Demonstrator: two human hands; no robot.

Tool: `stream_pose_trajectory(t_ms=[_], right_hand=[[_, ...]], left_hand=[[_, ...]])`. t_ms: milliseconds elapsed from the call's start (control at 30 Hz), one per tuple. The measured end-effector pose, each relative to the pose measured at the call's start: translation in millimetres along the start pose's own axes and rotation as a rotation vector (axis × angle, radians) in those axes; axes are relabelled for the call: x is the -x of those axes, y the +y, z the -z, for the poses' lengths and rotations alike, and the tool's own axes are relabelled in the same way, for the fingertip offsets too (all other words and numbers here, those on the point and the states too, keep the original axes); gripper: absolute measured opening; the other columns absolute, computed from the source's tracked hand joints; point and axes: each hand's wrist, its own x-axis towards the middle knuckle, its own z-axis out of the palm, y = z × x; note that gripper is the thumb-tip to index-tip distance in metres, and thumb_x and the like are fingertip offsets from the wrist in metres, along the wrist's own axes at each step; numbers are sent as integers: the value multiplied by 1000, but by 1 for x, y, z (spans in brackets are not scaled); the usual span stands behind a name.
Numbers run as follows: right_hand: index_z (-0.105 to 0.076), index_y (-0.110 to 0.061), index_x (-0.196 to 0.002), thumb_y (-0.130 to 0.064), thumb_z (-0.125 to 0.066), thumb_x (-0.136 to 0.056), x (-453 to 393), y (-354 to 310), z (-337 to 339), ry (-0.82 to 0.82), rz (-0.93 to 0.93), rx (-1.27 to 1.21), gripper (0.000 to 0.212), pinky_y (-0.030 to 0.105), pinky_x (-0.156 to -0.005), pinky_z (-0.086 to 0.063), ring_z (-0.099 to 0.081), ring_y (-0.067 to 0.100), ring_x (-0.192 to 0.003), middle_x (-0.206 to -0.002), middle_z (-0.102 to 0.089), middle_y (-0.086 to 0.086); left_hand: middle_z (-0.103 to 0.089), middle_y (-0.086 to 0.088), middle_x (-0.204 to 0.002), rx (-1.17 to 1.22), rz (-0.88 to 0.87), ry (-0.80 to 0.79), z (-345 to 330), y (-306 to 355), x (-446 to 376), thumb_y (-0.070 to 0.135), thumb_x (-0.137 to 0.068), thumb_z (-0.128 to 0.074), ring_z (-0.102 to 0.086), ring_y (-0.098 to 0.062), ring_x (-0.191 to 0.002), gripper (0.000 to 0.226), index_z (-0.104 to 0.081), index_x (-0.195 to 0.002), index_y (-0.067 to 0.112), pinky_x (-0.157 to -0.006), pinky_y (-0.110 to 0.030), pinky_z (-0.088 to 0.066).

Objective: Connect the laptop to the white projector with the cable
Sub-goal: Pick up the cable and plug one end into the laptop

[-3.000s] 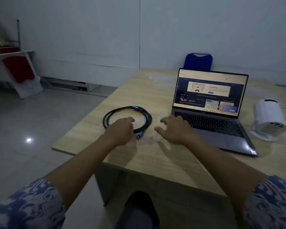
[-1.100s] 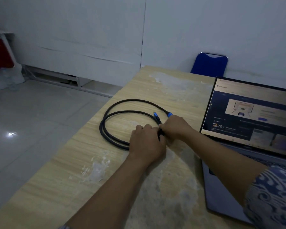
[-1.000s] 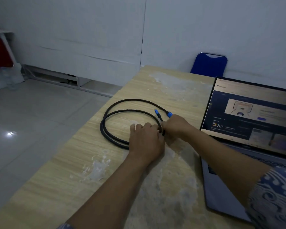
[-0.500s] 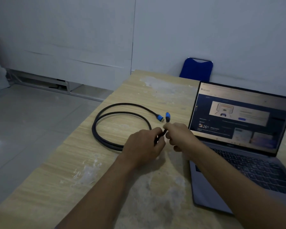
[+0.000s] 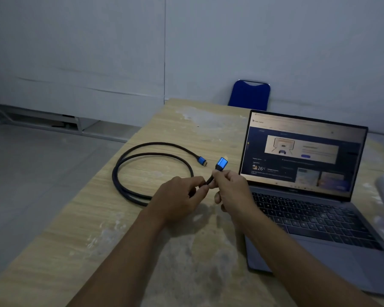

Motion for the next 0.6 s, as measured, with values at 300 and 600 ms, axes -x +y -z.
stream_pose_trajectory(t_ms=[300,600], right_hand=[[-67,-17,-99,-43,-63,-91,9,-1,19,110,45,-33,27,22,-40,-39,-54,8,-46,-71,-63,-1],[-66,-17,-88,-50,-68,-85,23,11,27,141,87,-6,33,25,-48,-46,-56,9,-45,-58,-63,-4]], left_hand=[[-60,23,-71,-50,-65,-71,-6,-2,-2,50,-94,-48,-56,4,-68,26,-66,-112,42,-56,-20,-40],[-61,17,-82,-20,-116,-39,-21,22,-1,59,-92,-46,-55,4,-65,41,-44,-130,46,-57,-22,-45]])
